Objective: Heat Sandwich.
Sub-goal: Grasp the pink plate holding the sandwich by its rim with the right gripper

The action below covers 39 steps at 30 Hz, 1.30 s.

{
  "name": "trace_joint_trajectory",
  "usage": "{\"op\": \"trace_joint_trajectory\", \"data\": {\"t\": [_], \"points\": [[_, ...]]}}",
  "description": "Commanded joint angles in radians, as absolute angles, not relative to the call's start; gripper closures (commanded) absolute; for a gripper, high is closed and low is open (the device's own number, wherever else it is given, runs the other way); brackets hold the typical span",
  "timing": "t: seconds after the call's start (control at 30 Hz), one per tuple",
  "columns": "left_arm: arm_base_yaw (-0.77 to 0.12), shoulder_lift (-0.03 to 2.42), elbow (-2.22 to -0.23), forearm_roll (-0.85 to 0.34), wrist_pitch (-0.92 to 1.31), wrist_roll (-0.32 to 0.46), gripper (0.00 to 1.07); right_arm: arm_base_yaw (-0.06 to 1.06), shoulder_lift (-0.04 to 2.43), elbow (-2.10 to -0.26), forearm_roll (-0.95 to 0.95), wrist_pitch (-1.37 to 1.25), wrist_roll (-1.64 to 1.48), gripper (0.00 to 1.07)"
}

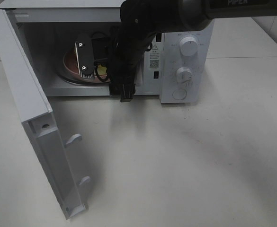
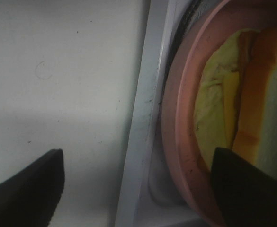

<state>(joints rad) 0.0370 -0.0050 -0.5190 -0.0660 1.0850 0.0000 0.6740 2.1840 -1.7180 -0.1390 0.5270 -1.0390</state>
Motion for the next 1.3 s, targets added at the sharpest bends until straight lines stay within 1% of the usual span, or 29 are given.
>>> {"op": "trace_joint_trajectory", "data": {"t": [0.03, 0.4, 0.8, 0.9, 1.0, 1.03, 1.07, 1.1, 1.17, 1.3], "points": [[0.033, -0.021, -0.517, -0.067, 1.07, 0.0, 0.1, 0.677, 2.233, -1.787, -0.143, 0.55, -1.03, 0.27], [0.033, -0.021, -0.517, -0.067, 1.07, 0.0, 0.1, 0.674, 2.348, -1.946, -0.131, 0.595, -1.022, 0.29], [0.033, -0.021, -0.517, -0.067, 1.07, 0.0, 0.1, 0.674, 2.392, -1.962, -0.105, 0.595, -0.999, 0.31], [0.033, -0.021, -0.517, -0.067, 1.07, 0.0, 0.1, 0.674, 2.393, -1.962, -0.105, 0.593, -0.958, 0.34], [0.033, -0.021, -0.517, -0.067, 1.07, 0.0, 0.1, 0.668, 2.393, -1.962, -0.105, 0.593, -0.939, 0.53], [0.033, -0.021, -0.517, -0.067, 1.07, 0.0, 0.1, 0.668, 2.393, -1.962, -0.105, 0.593, -0.939, 0.53], [0.033, -0.021, -0.517, -0.067, 1.07, 0.0, 0.1, 0.665, 2.393, -1.962, -0.105, 0.598, -0.928, 0.73], [0.033, -0.021, -0.517, -0.067, 1.07, 0.0, 0.1, 0.665, 2.392, -1.962, -0.105, 0.601, -0.92, 0.83], [0.033, -0.021, -0.517, -0.067, 1.07, 0.0, 0.1, 0.665, 2.391, -1.962, -0.105, 0.608, -0.892, 1.07], [0.033, -0.021, -0.517, -0.067, 1.07, 0.0, 0.1, 0.665, 2.391, -1.962, -0.105, 0.627, -0.898, 1.07]]}}
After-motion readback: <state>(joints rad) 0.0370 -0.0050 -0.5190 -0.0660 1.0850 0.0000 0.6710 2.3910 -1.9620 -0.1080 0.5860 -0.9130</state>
